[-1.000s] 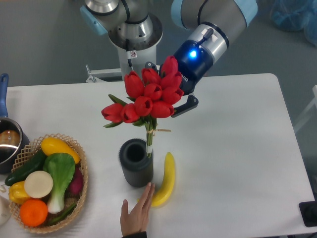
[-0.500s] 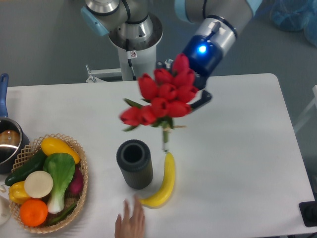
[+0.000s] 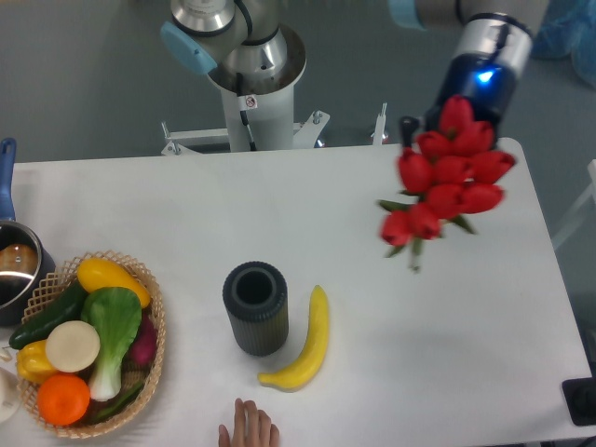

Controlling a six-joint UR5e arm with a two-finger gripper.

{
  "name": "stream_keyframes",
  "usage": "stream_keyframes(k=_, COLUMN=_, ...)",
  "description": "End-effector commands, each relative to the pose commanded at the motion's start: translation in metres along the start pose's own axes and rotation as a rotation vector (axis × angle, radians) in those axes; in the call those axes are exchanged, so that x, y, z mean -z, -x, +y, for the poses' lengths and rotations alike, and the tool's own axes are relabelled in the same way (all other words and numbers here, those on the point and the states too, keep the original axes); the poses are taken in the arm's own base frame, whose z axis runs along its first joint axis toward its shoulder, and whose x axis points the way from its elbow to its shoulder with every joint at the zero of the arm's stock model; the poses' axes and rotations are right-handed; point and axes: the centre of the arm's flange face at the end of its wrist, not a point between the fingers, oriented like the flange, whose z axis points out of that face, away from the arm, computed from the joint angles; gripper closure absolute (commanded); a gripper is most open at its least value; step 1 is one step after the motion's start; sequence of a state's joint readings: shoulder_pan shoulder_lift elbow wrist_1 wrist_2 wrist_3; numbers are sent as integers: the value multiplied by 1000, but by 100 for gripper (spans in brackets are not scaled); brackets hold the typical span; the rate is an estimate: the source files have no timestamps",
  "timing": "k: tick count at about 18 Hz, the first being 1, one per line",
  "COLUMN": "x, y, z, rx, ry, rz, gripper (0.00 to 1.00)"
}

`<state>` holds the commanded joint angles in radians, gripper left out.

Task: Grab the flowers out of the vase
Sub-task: 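Carry the tulips away from the vase, above the table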

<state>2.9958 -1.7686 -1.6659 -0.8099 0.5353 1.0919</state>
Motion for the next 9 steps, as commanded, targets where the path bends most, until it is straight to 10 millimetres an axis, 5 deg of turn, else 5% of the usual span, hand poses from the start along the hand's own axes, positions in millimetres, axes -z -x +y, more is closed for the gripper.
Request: stream_keyframes(k=9, x=11, y=21, z=33, rx=39, ry=14, rz=-27, gripper=74)
